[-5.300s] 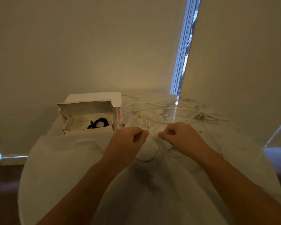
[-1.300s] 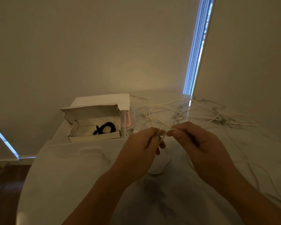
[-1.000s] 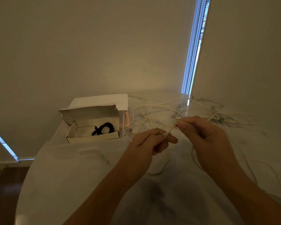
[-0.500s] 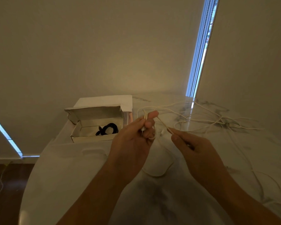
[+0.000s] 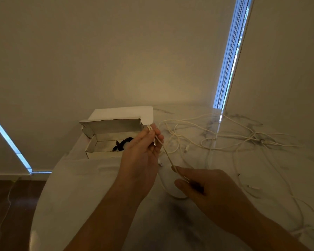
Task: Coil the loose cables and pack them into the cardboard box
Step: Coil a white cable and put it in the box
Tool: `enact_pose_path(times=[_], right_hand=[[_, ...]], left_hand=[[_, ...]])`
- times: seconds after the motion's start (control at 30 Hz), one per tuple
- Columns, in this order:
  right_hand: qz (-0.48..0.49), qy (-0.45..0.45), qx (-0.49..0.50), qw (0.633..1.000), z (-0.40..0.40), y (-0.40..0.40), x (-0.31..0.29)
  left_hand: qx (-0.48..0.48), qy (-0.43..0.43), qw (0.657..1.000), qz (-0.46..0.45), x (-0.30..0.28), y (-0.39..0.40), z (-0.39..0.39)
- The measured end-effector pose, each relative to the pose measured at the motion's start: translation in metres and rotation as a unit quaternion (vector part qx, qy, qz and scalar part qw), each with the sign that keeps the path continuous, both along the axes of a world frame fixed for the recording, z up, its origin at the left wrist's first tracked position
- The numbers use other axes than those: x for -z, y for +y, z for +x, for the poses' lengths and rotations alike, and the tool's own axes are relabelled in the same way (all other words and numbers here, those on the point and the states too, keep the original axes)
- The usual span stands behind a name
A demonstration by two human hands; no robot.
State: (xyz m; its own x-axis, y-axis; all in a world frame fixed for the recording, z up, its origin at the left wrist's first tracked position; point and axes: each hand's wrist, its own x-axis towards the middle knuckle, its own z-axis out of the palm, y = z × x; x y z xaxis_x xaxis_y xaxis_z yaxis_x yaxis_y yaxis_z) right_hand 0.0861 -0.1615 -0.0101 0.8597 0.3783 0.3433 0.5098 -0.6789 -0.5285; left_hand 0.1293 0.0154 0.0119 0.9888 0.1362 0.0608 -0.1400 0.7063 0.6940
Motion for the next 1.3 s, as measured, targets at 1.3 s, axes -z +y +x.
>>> enact_pose_path(times=[1.3], right_hand=[[0.056,-0.109,0.047,0.991,0.035,-0.032,0.0]], left_hand=[[0.224,-0.05,0.945,0.233,-0.008,-0.008,-0.023]])
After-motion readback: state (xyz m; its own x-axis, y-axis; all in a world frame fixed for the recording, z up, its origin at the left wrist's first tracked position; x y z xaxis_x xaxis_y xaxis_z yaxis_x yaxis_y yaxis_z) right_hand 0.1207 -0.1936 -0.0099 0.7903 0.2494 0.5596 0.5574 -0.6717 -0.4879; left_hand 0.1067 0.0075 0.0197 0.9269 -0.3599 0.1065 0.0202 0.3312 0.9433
